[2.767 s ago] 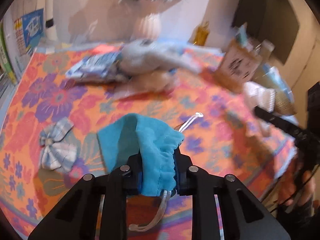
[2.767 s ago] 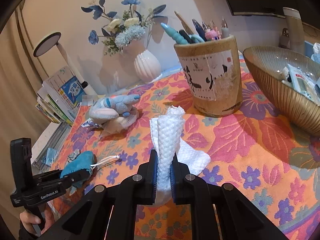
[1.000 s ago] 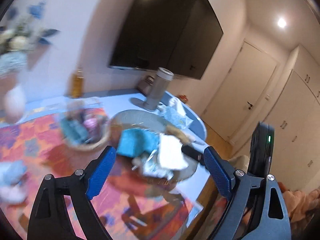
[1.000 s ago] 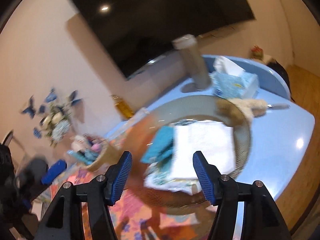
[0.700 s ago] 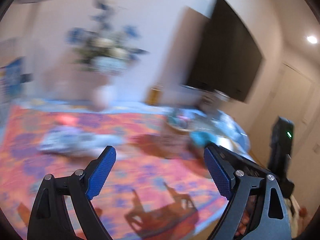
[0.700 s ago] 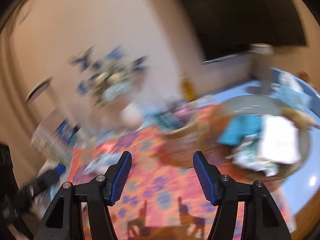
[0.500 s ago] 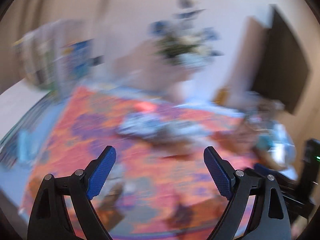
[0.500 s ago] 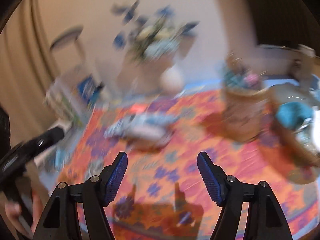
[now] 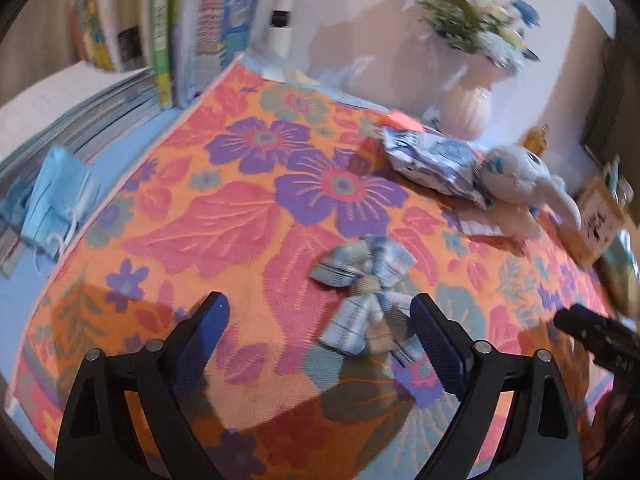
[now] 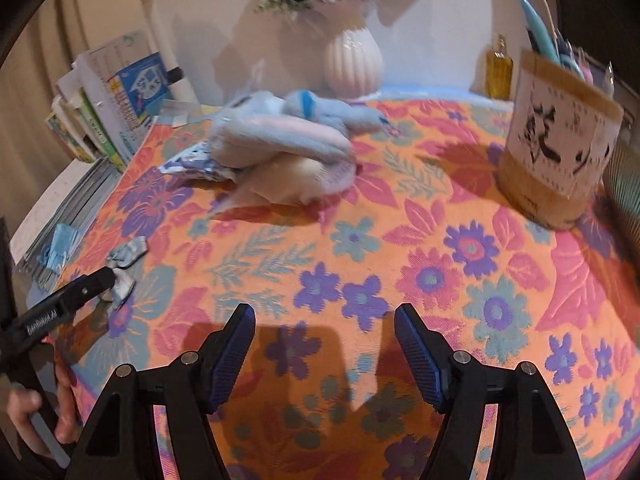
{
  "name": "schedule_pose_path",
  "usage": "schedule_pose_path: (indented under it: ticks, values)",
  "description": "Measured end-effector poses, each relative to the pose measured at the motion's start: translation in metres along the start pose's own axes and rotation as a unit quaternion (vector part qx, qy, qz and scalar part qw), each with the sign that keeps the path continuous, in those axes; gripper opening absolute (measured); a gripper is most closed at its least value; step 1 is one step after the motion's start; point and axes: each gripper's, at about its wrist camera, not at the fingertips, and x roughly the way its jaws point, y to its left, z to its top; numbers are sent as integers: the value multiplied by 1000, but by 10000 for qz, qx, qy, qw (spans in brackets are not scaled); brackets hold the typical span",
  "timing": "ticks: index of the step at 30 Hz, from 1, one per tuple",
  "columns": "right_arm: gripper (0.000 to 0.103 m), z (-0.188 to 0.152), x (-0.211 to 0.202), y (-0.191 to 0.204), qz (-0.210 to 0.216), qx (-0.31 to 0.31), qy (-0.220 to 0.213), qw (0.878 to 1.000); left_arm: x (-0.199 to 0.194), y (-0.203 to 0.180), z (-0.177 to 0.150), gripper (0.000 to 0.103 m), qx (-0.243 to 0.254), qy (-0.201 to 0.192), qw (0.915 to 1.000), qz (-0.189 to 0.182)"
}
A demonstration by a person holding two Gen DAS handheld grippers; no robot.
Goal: Organize soft objects
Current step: 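Move both open tools back over the table, then grasp the plaid bow with the left tool while the right tool grasps the grey plush toy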
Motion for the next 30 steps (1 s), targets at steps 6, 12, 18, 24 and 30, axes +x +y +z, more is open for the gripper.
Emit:
schedule_pose_path:
  ticks: [6, 12, 18, 24, 30]
  values:
    - [85, -3, 0, 9, -15, -235, -47, 9997, 3, 1, 1, 100, -8, 86, 9998, -156]
    - [85, 8, -15, 24, 83, -523, 353, 9980, 14, -23, 10, 102, 503, 859, 9949, 165]
    - [98, 55, -64, 59, -292, -1512, -486, 9869, 28, -39, 22, 102, 688, 965, 9928, 160]
    - [103, 95, -30, 87, -241, -2148, -385, 9756, 35, -46, 23, 101, 991, 808, 9913, 309]
    - [103, 107, 22, 103, -386, -2729, -72, 9612, 34, -44, 23, 101, 962, 701, 9926, 221]
